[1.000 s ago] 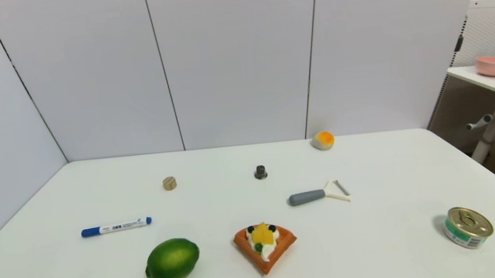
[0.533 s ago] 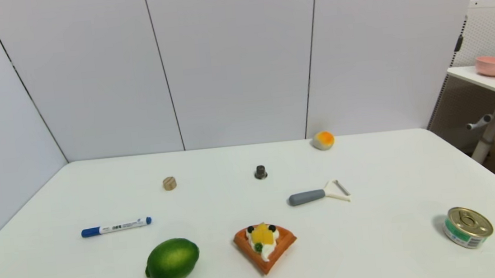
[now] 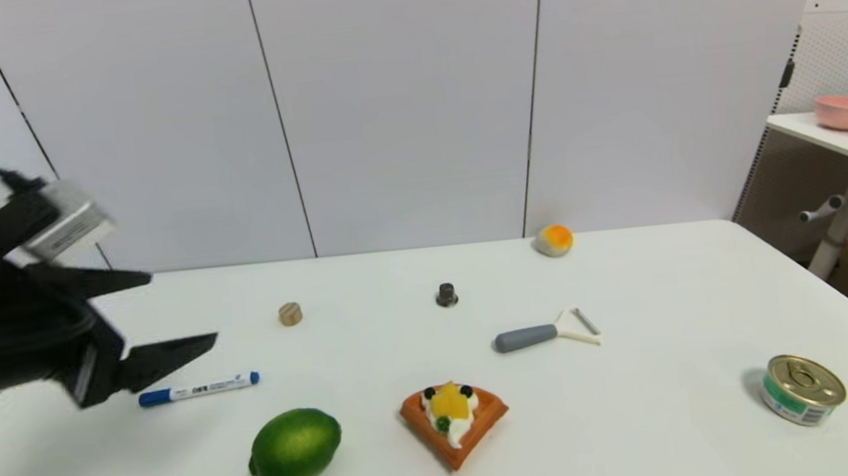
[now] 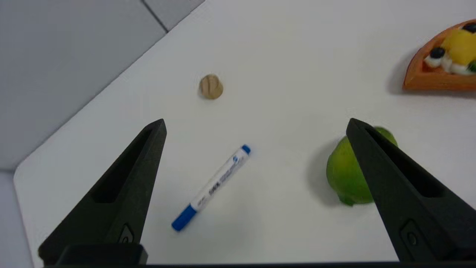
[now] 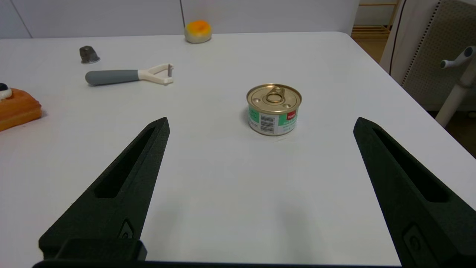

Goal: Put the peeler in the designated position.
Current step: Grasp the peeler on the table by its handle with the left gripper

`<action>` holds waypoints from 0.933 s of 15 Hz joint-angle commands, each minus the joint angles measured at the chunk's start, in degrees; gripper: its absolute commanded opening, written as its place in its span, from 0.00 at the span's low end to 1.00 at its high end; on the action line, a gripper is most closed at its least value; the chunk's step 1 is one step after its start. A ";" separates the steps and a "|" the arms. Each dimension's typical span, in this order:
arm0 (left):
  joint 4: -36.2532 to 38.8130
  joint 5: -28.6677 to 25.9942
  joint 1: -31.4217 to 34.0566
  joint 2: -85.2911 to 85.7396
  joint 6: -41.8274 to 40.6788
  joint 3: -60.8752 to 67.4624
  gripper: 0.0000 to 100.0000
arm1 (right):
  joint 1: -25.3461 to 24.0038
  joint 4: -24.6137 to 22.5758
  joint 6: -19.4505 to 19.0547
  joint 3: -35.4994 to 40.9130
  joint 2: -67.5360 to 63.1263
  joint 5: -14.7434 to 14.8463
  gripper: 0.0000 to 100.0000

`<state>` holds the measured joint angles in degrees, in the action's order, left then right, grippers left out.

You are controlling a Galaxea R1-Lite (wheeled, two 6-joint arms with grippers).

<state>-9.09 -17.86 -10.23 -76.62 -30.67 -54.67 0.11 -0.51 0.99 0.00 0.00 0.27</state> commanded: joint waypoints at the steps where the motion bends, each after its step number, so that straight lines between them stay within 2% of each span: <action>1: 0.48 -3.67 -15.79 -29.47 -2.11 -22.76 1.00 | 0.07 -0.02 -0.02 0.09 0.00 0.00 1.00; 4: 0.48 -4.20 -21.06 -38.78 -1.94 -32.60 1.00 | -0.02 -0.02 -0.02 0.09 0.00 0.00 1.00; 7: 0.48 -7.89 -23.87 -43.18 -1.85 -35.85 1.00 | -0.02 -0.02 -0.02 0.09 0.00 0.00 1.00; 9: 0.48 -11.94 -25.28 -45.99 -1.85 -36.56 1.00 | -0.02 -0.02 -0.02 0.09 0.00 0.00 1.00; 14: 0.66 -14.57 -26.60 -53.55 -1.85 -42.36 1.00 | -0.02 -0.02 -0.02 0.09 0.00 0.00 1.00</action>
<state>-8.48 -31.63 -36.40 -125.66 -32.35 -94.15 0.11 -0.51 0.94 0.00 0.00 0.27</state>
